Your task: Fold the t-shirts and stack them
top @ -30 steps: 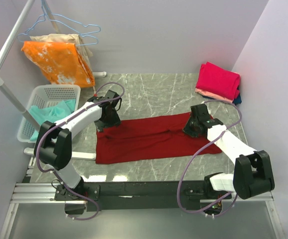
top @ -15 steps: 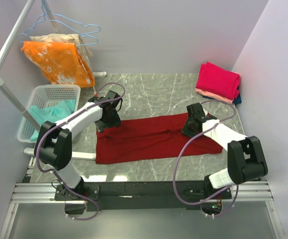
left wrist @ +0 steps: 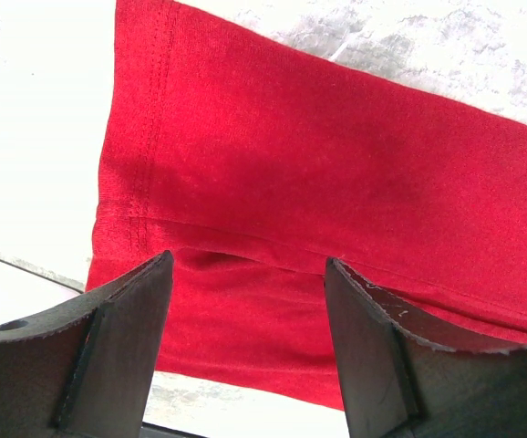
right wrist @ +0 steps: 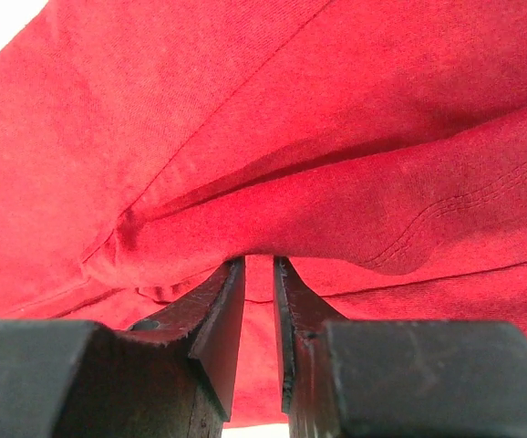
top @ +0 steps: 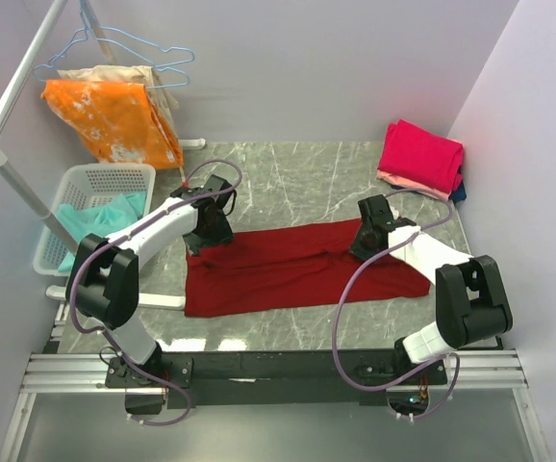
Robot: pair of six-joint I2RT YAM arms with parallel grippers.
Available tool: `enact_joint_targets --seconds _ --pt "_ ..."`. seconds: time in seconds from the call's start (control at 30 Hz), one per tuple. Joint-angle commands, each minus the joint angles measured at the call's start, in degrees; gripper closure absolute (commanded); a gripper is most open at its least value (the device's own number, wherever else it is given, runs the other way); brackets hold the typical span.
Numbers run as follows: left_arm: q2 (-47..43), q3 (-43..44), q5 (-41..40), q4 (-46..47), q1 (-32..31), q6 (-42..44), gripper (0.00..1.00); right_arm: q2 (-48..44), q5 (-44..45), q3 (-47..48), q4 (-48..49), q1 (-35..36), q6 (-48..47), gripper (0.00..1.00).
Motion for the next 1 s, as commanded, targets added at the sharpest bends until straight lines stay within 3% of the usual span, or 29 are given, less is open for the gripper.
enact_joint_targets --seconds 0.0,0.83,0.97 --pt "-0.36 1.49 -1.28 -0.50 -0.29 -0.37 0.27 0.09 2.51 1.41 -0.38 0.35 -0.38 0.74" --pt "-0.19 1.57 -1.46 -0.50 -0.29 -0.28 0.27 5.18 2.78 0.79 0.75 0.35 -0.46 0.75" --pt "-0.10 1.75 -1.46 -0.58 -0.29 -0.11 0.27 6.06 2.95 1.05 1.55 0.35 -0.55 0.80"
